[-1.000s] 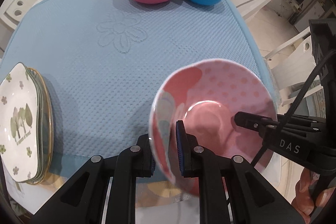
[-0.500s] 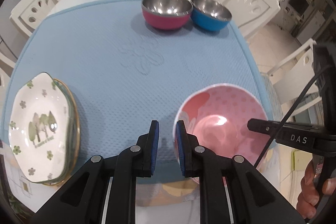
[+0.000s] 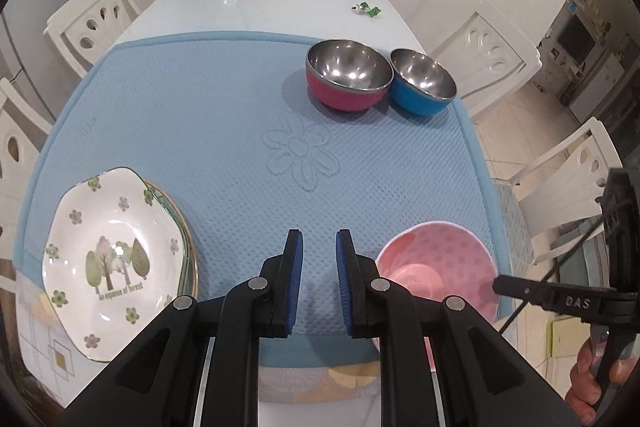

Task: Organize plates and bowls
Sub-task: 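Set the pink bowl on the mat and open the right tool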

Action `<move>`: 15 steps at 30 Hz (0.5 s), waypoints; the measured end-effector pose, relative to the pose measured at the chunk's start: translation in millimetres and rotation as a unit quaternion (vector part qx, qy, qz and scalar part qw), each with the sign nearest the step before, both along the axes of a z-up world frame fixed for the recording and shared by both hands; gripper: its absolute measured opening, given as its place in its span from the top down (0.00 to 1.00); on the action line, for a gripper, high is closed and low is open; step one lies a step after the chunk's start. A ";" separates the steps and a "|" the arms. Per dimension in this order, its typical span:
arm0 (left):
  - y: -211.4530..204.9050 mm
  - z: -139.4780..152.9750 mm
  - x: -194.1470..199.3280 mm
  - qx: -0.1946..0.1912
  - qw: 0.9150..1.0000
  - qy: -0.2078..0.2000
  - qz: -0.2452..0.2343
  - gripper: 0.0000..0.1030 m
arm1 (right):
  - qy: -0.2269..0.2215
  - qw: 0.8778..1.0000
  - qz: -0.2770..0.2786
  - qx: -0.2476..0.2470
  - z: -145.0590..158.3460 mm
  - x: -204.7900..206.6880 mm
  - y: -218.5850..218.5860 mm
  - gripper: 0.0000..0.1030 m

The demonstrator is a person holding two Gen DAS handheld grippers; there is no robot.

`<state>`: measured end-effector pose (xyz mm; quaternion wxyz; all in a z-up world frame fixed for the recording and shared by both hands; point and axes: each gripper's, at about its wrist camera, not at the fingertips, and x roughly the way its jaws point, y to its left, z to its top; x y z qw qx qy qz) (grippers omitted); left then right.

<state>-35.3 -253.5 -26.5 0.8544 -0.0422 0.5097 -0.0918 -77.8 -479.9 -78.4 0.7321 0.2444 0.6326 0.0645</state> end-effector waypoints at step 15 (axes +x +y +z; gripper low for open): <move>9.1 30.1 32.6 -0.032 0.999 -0.029 -0.008 0.64 | -0.088 0.995 -0.029 0.046 48.6 34.8 -1.1 0.44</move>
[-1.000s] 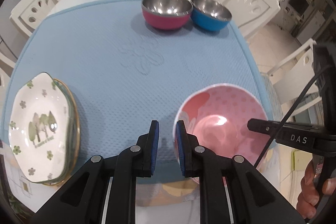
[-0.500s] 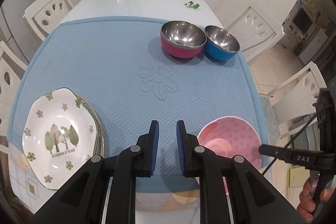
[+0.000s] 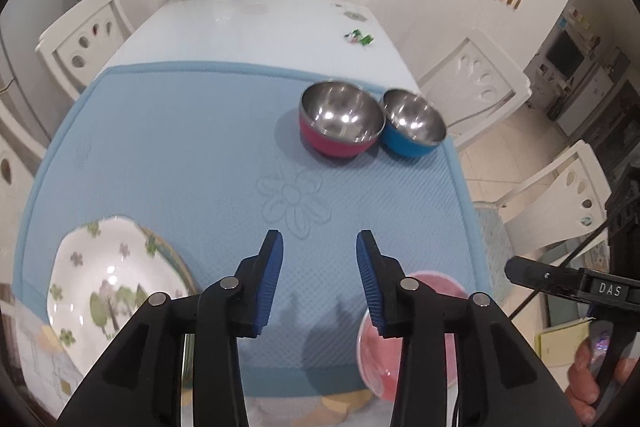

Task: Organize plates and bowls
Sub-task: 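Set the pink bowl on the mat and open the right tool, then grasp the rim of the pink-bottomed steel bowl with the left tool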

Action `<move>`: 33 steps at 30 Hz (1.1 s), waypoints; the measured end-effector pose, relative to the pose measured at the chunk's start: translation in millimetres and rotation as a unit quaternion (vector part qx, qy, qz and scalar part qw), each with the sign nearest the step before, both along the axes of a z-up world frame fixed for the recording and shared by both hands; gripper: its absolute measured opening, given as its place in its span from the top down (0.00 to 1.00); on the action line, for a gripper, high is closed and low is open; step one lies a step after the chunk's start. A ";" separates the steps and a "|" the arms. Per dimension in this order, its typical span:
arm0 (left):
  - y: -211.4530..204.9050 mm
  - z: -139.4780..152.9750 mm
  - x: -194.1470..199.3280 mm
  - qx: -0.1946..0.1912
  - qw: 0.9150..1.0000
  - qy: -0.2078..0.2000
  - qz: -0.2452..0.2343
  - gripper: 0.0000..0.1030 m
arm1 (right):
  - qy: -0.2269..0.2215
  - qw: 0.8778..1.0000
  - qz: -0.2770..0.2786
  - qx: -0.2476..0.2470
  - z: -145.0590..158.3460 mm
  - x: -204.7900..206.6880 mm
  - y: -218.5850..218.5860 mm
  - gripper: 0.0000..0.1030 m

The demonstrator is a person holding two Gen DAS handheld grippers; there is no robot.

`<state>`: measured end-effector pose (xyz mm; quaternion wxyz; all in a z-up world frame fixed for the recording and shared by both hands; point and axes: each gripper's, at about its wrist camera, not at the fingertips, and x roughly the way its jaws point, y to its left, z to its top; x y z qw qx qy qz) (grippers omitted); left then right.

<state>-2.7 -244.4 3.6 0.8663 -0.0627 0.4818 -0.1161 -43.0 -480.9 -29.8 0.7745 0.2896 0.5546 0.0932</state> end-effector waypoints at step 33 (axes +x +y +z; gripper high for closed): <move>-22.3 -137.5 253.6 -0.100 0.988 0.118 -0.018 0.76 | 0.037 0.997 0.007 -0.074 -108.6 218.3 70.1 0.61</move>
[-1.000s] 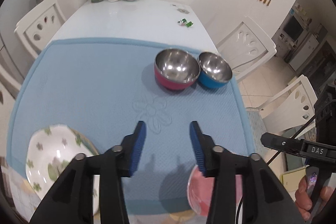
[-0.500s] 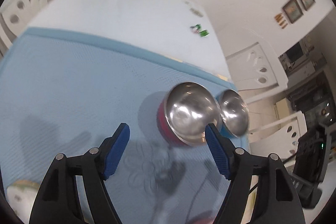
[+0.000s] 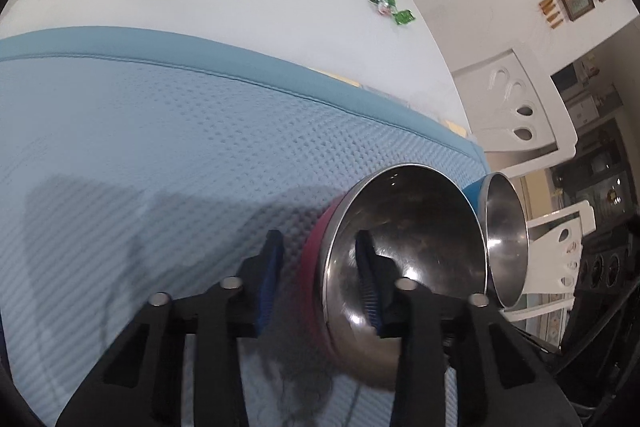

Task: Organize plates and bowls
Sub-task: 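Grasp the rim of the pink-bottomed steel bowl with the left tool, then carry the pink steel bowl with the left tool and lower it into the pink bowl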

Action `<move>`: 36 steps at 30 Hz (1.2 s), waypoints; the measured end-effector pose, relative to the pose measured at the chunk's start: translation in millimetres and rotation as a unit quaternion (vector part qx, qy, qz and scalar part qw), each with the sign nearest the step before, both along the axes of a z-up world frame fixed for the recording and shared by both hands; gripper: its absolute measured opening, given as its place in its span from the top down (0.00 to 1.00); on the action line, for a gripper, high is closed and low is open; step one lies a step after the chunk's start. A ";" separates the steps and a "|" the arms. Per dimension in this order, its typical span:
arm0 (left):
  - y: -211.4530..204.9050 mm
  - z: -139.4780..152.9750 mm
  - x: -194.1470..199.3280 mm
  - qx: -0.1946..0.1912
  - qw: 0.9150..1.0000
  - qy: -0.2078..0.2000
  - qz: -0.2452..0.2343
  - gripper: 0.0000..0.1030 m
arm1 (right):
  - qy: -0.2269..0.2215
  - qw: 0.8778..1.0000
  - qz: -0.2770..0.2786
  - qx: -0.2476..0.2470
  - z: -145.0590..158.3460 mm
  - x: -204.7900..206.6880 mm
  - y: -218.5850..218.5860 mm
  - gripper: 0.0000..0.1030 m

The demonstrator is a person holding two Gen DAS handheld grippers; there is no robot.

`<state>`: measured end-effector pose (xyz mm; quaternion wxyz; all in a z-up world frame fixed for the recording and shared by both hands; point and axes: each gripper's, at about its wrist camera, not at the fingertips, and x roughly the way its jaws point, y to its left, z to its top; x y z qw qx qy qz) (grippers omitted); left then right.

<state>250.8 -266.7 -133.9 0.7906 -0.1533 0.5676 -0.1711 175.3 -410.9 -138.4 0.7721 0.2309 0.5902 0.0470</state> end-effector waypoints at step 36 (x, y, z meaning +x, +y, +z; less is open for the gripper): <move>-33.1 130.1 -219.2 0.005 0.988 -0.085 -0.131 0.79 | -0.038 0.997 -0.023 -0.061 136.5 -225.0 -27.8 0.70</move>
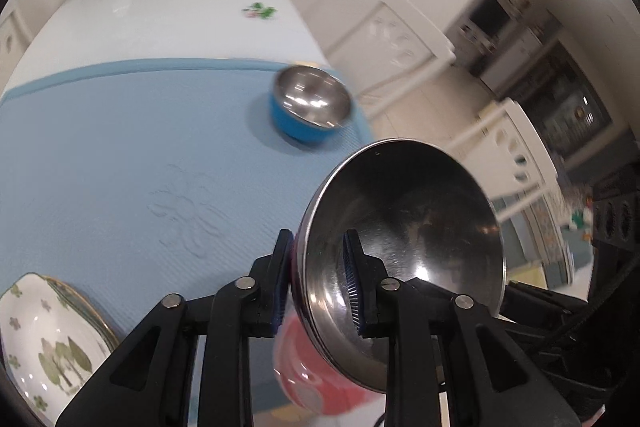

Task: Organize plates and bowls
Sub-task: 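Carry the pink steel bowl with the left tool and lower it into the pink bowl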

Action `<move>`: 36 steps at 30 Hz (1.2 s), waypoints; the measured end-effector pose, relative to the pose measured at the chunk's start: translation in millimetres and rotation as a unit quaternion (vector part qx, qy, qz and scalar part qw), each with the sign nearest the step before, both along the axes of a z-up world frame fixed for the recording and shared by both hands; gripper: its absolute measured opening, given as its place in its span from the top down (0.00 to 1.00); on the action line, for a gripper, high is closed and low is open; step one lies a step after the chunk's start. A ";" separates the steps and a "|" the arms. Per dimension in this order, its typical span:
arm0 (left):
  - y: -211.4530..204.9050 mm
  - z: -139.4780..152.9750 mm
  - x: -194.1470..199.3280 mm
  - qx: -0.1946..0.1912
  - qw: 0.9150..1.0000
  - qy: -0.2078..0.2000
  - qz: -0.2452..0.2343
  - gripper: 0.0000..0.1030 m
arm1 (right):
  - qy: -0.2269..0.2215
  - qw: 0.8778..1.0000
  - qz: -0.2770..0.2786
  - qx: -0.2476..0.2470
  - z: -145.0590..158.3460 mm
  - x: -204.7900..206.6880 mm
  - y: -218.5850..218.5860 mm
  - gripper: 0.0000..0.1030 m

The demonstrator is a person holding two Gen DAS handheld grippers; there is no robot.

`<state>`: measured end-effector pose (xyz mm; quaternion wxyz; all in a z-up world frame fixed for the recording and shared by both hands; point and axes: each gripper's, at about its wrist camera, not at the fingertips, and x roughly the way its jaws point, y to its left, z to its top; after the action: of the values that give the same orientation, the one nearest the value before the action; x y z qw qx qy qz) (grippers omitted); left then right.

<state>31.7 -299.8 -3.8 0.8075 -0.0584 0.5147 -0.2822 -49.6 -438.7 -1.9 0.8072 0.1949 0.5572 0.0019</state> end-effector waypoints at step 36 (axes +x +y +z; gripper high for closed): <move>-3.7 -53.6 -58.9 0.080 0.996 0.036 -0.019 0.75 | 0.095 0.995 0.024 -0.013 -74.3 -67.7 -10.8 0.70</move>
<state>-27.2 -303.5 -57.4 0.7850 0.0061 0.5653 -0.2535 -117.3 -449.5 -76.2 0.7524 0.1707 0.6361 -0.0046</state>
